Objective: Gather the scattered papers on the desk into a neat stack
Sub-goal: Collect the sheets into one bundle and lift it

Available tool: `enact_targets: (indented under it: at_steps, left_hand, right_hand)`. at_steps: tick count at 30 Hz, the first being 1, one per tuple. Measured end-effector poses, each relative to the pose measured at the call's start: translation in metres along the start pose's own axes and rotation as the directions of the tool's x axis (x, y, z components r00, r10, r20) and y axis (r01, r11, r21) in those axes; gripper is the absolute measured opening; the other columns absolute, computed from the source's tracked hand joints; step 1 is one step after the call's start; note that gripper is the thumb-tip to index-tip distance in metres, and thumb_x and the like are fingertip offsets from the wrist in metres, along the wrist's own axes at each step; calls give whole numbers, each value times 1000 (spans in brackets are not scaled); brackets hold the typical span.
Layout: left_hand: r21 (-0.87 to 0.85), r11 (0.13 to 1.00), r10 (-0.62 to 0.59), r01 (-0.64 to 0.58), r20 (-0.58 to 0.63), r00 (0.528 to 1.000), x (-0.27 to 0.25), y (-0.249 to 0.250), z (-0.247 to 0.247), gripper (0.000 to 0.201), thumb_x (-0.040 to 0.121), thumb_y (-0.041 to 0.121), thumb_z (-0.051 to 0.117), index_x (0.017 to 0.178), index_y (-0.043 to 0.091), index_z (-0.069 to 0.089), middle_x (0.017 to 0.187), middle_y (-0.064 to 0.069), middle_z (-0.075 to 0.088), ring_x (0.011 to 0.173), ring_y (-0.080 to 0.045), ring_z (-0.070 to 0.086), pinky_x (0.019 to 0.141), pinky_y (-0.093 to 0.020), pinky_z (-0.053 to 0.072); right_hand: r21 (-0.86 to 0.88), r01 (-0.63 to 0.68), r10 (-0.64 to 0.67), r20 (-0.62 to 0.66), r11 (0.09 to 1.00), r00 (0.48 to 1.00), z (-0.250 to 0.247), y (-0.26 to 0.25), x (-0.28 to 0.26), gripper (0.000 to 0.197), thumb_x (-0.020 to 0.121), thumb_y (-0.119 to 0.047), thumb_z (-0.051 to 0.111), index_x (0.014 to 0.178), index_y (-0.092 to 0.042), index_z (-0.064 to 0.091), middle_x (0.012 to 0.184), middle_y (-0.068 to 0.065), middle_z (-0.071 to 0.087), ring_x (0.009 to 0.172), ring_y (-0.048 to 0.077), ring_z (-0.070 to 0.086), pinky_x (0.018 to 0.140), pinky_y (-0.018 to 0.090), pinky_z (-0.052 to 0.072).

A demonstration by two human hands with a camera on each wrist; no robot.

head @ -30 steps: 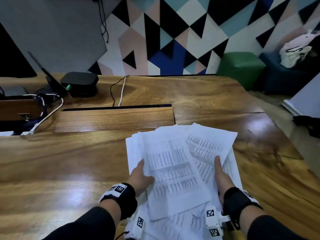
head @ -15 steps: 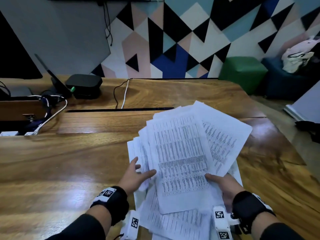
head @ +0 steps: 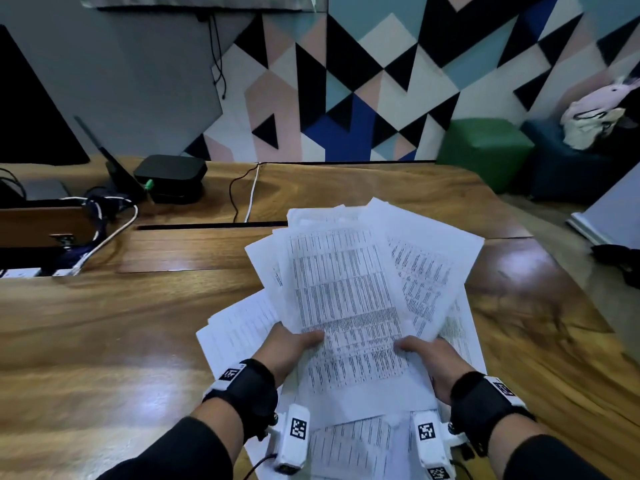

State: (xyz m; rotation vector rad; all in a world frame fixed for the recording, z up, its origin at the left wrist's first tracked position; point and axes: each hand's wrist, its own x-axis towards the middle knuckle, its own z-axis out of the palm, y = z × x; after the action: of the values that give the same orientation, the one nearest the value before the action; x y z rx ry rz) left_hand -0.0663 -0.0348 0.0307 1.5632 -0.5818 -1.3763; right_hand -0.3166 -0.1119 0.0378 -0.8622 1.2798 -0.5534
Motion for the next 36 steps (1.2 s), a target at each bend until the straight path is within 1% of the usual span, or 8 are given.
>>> enact_targets:
  at_steps: [5, 8, 11, 14, 23, 27, 32, 36]
  left_hand:
    - [-14, 992, 128, -128, 5, 992, -20, 30, -11, 33, 84, 7, 73, 117, 9, 68, 108, -9, 77, 101, -27, 73, 91, -42, 56]
    - [-131, 976, 165, -174, -74, 983, -30, 54, -35, 39, 76, 11, 76, 114, 5, 70, 107, -13, 77, 96, -29, 74, 79, -38, 60]
    - [-190, 951, 199, -245, -233, 952, -39, 74, -70, 27, 81, 5, 70, 107, 6, 71, 100, -9, 78, 89, -26, 75, 75, -34, 62]
    - [-28, 963, 236, -268, -394, 889, -49, 82, -103, 12, 89, 2, 65, 98, 9, 69, 97, -5, 75, 91, -25, 70, 88, -40, 58]
    - [296, 943, 299, -152, -550, 780, -88, 51, -160, 26, 87, 1, 67, 112, -4, 66, 102, -15, 68, 92, -24, 64, 88, -37, 48]
    - [263, 960, 244, -99, -607, 756, -94, 35, -176, 19, 86, 0, 68, 105, 0, 68, 99, -18, 71, 89, -26, 66, 94, -46, 50]
    - [183, 976, 208, -118, -625, 752, -94, 32, -174, 18, 89, -3, 63, 106, 5, 63, 93, -12, 67, 80, -21, 64, 92, -40, 47]
    - [124, 986, 162, -108, -625, 764, -88, 33, -172, 18, 90, 1, 63, 107, 5, 62, 90, -8, 68, 78, -21, 65, 89, -39, 49]
  right_hand:
    - [368, -124, 92, 103, 921, 990, -6, 3, 3, 88, 75, -85, 27, 111, -16, 68, 107, 14, 73, 103, 34, 65, 90, 45, 48]
    - [-13, -75, 74, -58, 997, 996, 1, 15, 12, 64, 87, -68, 40, 94, -11, 68, 88, 10, 69, 82, 28, 63, 75, 39, 50]
    - [-685, 66, -182, -98, 725, 978, 24, 23, 23, 18, 85, -29, 63, 96, -13, 66, 104, 9, 69, 97, 28, 65, 87, 36, 52]
    - [-882, 112, -199, 22, 457, 980, 64, 28, 20, 62, 79, -47, 65, 128, -12, 50, 132, 11, 49, 119, 29, 53, 99, 35, 44]
    - [-991, -39, -73, -48, 126, 996, 112, 42, 34, 141, 52, -75, 69, 152, -11, -7, 160, 15, -16, 148, 36, -3, 119, 53, 7]
    - [-993, -71, -48, -76, 95, 996, 93, 25, 49, 152, 41, -83, 66, 151, -12, -12, 160, 15, -14, 147, 38, -3, 117, 57, 6]
    - [-994, -90, -73, -94, 61, 993, 86, 14, 57, 155, 24, -87, 65, 149, -15, 9, 153, 10, 19, 143, 32, 19, 112, 64, 12]
    - [-994, -102, -61, -105, 49, 993, 85, 12, 62, 155, 25, -86, 66, 149, -14, 8, 158, 12, 6, 146, 34, 12, 113, 65, 5]
